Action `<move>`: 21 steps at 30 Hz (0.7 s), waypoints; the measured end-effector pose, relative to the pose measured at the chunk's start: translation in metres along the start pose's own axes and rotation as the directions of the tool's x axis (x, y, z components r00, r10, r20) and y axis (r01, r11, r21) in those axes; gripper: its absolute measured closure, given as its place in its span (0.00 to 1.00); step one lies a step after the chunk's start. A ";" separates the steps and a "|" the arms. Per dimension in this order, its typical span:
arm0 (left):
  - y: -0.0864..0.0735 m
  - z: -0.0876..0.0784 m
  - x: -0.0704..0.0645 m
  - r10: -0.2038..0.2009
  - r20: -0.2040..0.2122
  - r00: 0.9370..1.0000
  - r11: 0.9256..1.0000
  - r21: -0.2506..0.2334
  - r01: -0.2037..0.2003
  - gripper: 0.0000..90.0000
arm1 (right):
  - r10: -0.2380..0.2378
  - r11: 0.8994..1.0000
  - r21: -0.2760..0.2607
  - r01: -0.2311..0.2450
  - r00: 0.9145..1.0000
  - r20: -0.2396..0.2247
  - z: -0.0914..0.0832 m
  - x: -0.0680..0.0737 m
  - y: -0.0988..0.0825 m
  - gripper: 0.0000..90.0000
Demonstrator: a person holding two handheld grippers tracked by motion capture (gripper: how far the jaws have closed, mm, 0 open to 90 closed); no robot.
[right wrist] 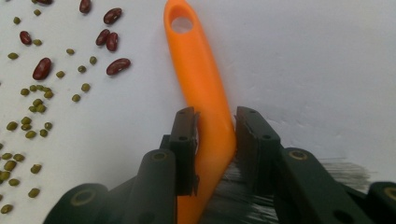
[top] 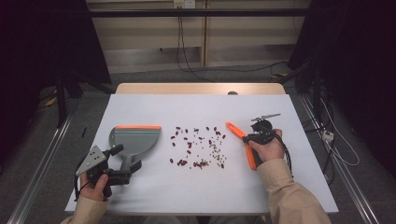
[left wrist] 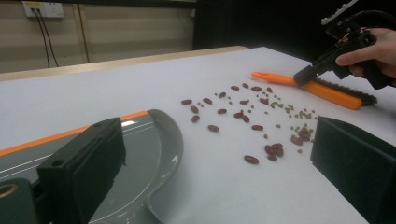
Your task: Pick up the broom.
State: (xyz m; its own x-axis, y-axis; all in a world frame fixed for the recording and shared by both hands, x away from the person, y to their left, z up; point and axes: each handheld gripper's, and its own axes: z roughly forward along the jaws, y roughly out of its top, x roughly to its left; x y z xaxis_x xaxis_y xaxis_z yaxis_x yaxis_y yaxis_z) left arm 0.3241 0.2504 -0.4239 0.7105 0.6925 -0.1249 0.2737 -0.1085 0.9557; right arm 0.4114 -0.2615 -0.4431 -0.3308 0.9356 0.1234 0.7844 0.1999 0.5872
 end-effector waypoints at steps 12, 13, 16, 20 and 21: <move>0.000 0.001 0.000 -0.002 -0.001 1.000 1.000 0.004 0.002 0.03 | -0.012 0.999 0.046 0.010 0.999 0.049 0.006 0.006 0.001 0.72; 0.000 0.002 0.000 -0.001 0.001 1.000 1.000 0.004 0.001 0.03 | 0.003 0.999 0.045 -0.005 0.999 0.040 0.006 0.005 0.001 0.72; 0.000 0.002 0.000 -0.001 0.004 1.000 1.000 0.004 0.001 0.03 | -0.040 0.998 0.041 0.036 0.996 0.080 0.007 0.011 -0.001 0.73; 0.000 0.002 -0.001 0.000 0.006 1.000 1.000 0.002 0.000 0.03 | -0.047 0.998 0.034 0.044 0.995 0.085 0.008 0.012 -0.002 0.74; 0.000 0.002 -0.001 0.000 0.007 1.000 1.000 0.002 0.000 0.03 | -0.045 0.999 0.034 0.042 0.995 0.087 0.008 0.012 -0.002 0.74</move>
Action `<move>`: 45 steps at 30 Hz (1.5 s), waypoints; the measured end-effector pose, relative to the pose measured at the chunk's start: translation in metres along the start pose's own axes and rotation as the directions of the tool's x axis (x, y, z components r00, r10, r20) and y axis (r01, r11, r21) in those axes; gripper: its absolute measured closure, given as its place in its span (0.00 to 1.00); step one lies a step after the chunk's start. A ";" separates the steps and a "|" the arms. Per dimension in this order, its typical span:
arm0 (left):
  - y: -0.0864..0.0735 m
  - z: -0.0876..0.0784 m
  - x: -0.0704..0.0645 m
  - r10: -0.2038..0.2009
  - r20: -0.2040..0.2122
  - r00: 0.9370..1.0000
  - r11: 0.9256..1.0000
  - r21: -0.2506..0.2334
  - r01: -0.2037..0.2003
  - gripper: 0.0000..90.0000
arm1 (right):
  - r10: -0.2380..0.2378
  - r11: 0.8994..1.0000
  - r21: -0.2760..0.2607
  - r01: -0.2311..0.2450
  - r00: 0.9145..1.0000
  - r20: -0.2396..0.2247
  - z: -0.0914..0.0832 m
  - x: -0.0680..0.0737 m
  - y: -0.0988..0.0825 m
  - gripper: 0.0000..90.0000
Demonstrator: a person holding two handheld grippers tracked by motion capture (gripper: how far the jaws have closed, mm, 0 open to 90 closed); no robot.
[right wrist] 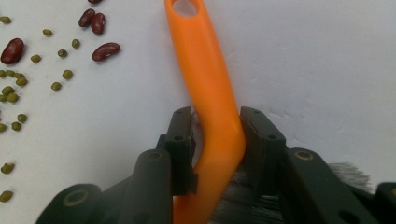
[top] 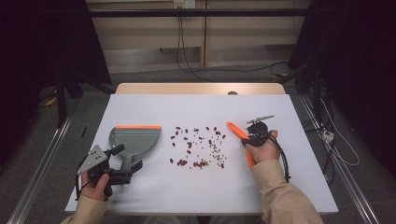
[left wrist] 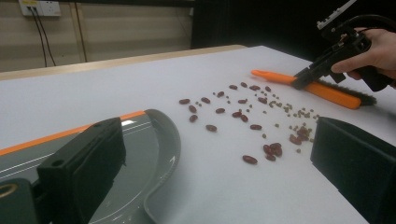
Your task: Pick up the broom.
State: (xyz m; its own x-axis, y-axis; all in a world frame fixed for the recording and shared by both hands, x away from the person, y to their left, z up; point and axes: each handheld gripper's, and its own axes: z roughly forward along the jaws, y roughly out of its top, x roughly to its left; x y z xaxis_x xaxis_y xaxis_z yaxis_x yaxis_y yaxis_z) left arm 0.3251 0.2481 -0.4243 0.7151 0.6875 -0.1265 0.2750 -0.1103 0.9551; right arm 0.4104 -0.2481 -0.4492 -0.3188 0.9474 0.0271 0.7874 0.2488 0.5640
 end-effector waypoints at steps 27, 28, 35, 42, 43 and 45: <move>0.000 -0.005 0.002 -0.009 -0.024 1.000 1.000 -0.012 0.009 0.03 | -0.015 0.989 0.148 0.021 0.999 -0.043 -0.009 -0.005 0.025 0.78; 0.000 -0.004 0.002 -0.008 -0.027 1.000 1.000 -0.012 0.007 0.03 | -0.005 0.990 0.143 0.014 0.998 -0.061 -0.012 -0.007 0.024 0.78; 0.008 -0.003 -0.003 0.013 -0.029 0.999 1.000 -0.027 -0.014 0.03 | 0.039 0.995 -0.088 -0.049 0.993 -0.110 -0.045 -0.021 0.007 0.79; 0.023 0.008 -0.016 0.029 0.000 1.000 0.998 -0.047 -0.029 0.03 | 0.107 0.924 -0.343 -0.168 0.976 -0.190 -0.078 -0.040 -0.016 0.79; 0.025 0.010 -0.018 0.031 0.009 0.999 0.999 -0.043 -0.031 0.03 | 0.105 0.915 -0.363 -0.175 0.973 -0.205 -0.081 -0.041 -0.017 0.79; 0.030 0.016 -0.024 0.042 0.028 0.999 0.998 -0.042 -0.040 0.04 | 0.108 0.889 -0.416 -0.191 0.971 -0.215 -0.086 -0.039 -0.018 0.79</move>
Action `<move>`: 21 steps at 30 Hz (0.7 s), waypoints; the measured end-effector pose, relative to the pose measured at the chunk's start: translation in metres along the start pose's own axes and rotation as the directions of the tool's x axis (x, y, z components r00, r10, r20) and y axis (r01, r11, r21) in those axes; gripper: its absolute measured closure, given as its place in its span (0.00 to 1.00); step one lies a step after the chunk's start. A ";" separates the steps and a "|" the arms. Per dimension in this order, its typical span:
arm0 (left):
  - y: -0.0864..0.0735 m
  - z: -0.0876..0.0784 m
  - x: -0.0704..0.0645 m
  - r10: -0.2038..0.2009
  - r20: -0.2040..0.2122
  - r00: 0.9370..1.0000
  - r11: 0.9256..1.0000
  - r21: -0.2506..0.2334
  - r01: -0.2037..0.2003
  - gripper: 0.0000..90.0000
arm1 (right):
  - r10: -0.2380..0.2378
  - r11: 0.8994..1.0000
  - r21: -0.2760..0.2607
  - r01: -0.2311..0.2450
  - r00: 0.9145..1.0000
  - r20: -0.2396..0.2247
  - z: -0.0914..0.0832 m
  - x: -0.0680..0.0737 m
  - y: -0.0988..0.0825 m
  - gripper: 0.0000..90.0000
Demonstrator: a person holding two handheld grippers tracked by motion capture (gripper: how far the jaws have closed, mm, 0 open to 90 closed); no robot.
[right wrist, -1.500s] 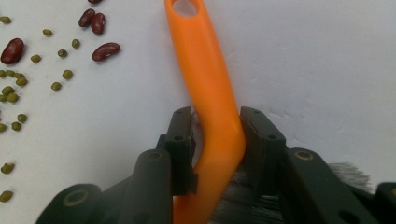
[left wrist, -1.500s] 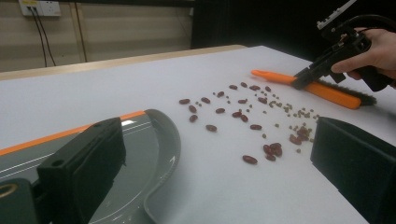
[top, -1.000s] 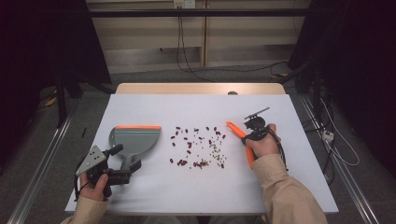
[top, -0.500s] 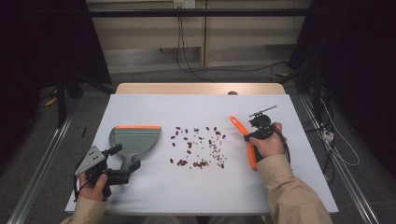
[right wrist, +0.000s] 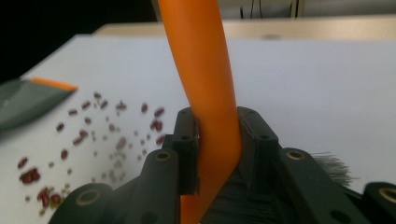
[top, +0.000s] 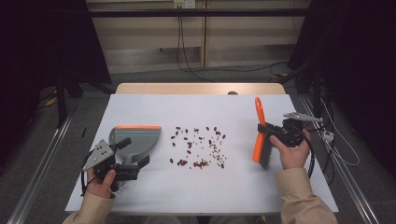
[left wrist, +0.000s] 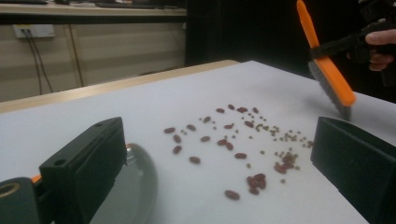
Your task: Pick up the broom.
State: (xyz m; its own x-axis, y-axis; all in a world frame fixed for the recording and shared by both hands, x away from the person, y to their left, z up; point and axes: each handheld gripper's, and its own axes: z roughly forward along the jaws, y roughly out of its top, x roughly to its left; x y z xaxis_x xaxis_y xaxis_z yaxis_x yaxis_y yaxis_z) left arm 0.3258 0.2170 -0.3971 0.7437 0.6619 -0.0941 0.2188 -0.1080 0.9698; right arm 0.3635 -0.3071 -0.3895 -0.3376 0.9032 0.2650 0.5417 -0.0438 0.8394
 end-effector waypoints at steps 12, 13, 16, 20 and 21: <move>0.020 0.036 -0.034 0.024 0.090 0.996 1.000 0.009 -0.025 0.04 | 0.008 0.986 -0.165 -0.025 0.995 -0.100 0.005 0.035 0.016 0.79; 0.021 0.038 -0.035 0.029 0.096 0.995 0.999 0.013 -0.030 0.04 | 0.001 0.984 -0.177 -0.019 0.995 -0.103 0.006 0.039 0.018 0.79; 0.024 0.046 -0.039 0.020 0.108 0.994 1.000 0.014 -0.022 0.04 | -0.011 0.981 -0.192 -0.012 0.993 -0.122 0.010 0.048 0.024 0.79; 0.027 0.056 -0.045 0.019 0.123 0.992 1.000 0.014 -0.021 0.04 | -0.018 0.978 -0.209 -0.010 0.991 -0.133 0.016 0.057 0.028 0.79; 0.027 0.059 -0.046 0.030 0.124 0.992 0.999 0.017 -0.033 0.04 | -0.019 0.977 -0.214 -0.010 0.991 -0.133 0.018 0.059 0.028 0.79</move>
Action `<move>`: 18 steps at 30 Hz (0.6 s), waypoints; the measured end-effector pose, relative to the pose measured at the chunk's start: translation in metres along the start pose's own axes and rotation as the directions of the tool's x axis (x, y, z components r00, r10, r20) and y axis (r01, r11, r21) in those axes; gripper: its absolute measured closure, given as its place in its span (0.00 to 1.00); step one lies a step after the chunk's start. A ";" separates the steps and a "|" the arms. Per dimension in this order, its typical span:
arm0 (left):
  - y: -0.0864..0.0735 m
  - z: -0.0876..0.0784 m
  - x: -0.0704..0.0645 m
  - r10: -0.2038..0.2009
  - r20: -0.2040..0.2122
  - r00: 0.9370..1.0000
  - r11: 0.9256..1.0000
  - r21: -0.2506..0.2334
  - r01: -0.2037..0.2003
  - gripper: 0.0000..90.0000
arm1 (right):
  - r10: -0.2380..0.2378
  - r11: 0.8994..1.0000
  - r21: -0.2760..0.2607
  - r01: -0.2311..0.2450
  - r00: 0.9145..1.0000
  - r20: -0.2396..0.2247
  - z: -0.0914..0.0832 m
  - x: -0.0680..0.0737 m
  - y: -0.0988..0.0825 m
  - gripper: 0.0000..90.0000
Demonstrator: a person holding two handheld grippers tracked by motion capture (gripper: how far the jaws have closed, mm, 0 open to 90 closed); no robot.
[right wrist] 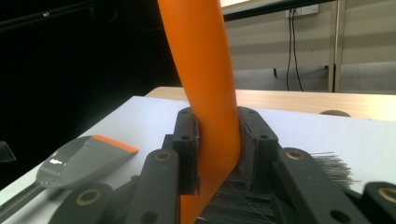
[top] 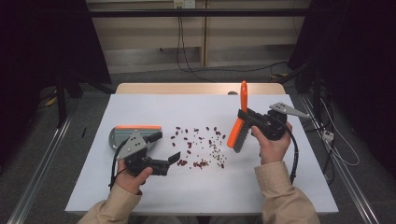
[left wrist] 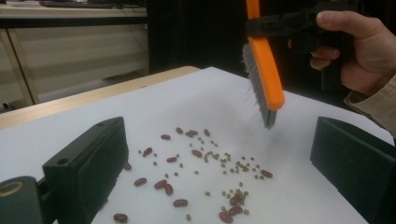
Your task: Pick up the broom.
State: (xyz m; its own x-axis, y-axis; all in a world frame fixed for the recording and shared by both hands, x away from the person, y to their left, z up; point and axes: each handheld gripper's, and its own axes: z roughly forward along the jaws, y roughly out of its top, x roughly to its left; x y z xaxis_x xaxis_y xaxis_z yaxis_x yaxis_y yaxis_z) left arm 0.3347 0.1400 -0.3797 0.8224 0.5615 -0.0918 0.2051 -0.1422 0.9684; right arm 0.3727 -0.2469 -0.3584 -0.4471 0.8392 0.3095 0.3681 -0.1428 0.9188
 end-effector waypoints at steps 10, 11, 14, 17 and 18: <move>0.005 0.032 -0.013 -0.025 0.054 0.998 0.999 0.040 0.023 0.06 | -0.012 1.000 -0.003 0.012 1.000 -0.028 0.019 0.020 0.000 0.79; 0.005 0.036 -0.014 -0.031 0.053 0.998 0.998 0.047 0.028 0.06 | -0.015 1.000 0.000 0.015 0.999 -0.035 0.021 0.023 0.000 0.79; 0.005 0.046 -0.015 -0.035 0.068 0.997 0.998 0.057 0.031 0.08 | -0.026 1.000 0.006 0.026 0.998 -0.050 0.027 0.029 -0.001 0.79; 0.004 0.055 -0.016 -0.048 0.082 0.995 0.997 0.064 0.043 0.12 | -0.028 1.000 0.008 0.028 0.998 -0.063 0.032 0.034 -0.002 0.79; 0.003 0.058 -0.016 -0.051 0.085 0.995 0.997 0.067 0.046 0.12 | -0.029 1.000 0.005 0.030 0.997 -0.068 0.034 0.036 -0.002 0.79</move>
State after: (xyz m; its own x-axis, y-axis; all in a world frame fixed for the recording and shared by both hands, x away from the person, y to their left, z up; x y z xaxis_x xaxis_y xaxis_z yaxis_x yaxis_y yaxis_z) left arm 0.3526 0.0834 -0.3886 0.8530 0.4964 -0.1609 0.2778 -0.1711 0.9453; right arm 0.3834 -0.1990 -0.3573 -0.5121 0.8055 0.2984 0.3587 -0.1151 0.9263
